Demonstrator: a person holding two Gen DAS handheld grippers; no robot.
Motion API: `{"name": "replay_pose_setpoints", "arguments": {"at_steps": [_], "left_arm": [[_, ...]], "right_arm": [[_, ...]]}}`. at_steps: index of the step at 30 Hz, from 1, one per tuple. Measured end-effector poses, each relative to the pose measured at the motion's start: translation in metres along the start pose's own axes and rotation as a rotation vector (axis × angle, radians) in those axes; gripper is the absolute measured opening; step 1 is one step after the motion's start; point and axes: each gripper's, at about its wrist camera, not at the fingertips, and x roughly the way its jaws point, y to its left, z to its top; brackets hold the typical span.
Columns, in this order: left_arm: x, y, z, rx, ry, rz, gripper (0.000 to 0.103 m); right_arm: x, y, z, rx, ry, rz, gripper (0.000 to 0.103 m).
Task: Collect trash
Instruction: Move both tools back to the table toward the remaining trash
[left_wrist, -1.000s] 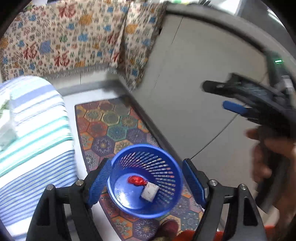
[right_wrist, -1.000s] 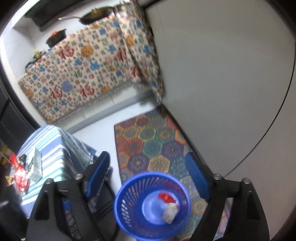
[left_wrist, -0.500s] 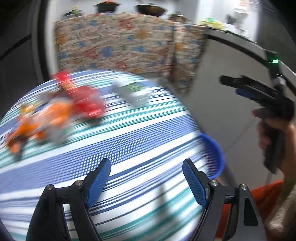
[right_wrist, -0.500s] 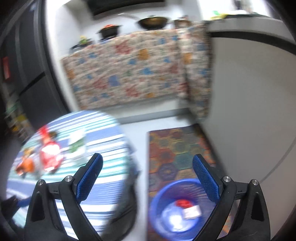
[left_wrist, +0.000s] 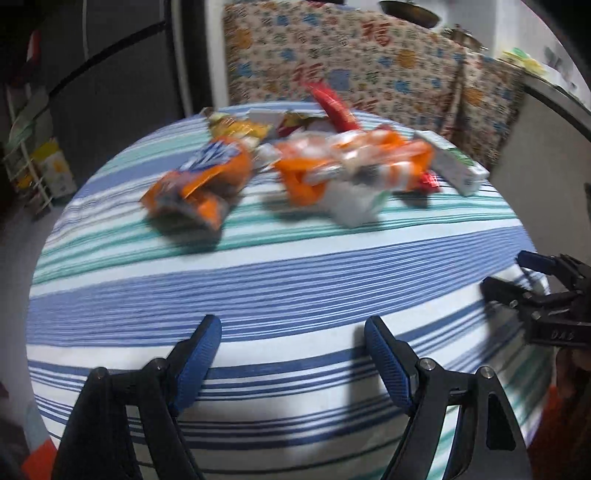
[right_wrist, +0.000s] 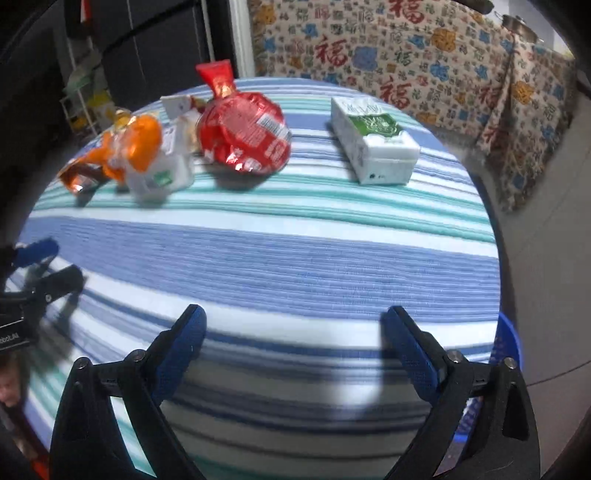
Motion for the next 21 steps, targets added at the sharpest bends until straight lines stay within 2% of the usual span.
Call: {"name": "replay_pose_setpoints", "arguments": {"at_steps": [3, 10, 14, 21], "left_arm": [[0.005, 0.006, 0.003, -0.012, 0.004, 0.028, 0.082], [0.008, 0.011, 0.011, -0.008, 0.025, 0.042, 0.086], [0.008, 0.029, 0.013, -0.042, 0.024, 0.064, 0.086], [0.014, 0.045, 0.025, -0.073, 0.016, 0.047, 0.086]], "right_arm": [[0.007, -0.003, 0.006, 0.002, 0.006, -0.007, 0.102], [0.011, 0.002, 0.014, -0.018, 0.002, -0.004, 0.103], [0.012, -0.002, 0.015, -0.025, 0.001, -0.001, 0.103], [0.01, -0.003, 0.013, -0.029, -0.011, -0.003, 0.103]]}}
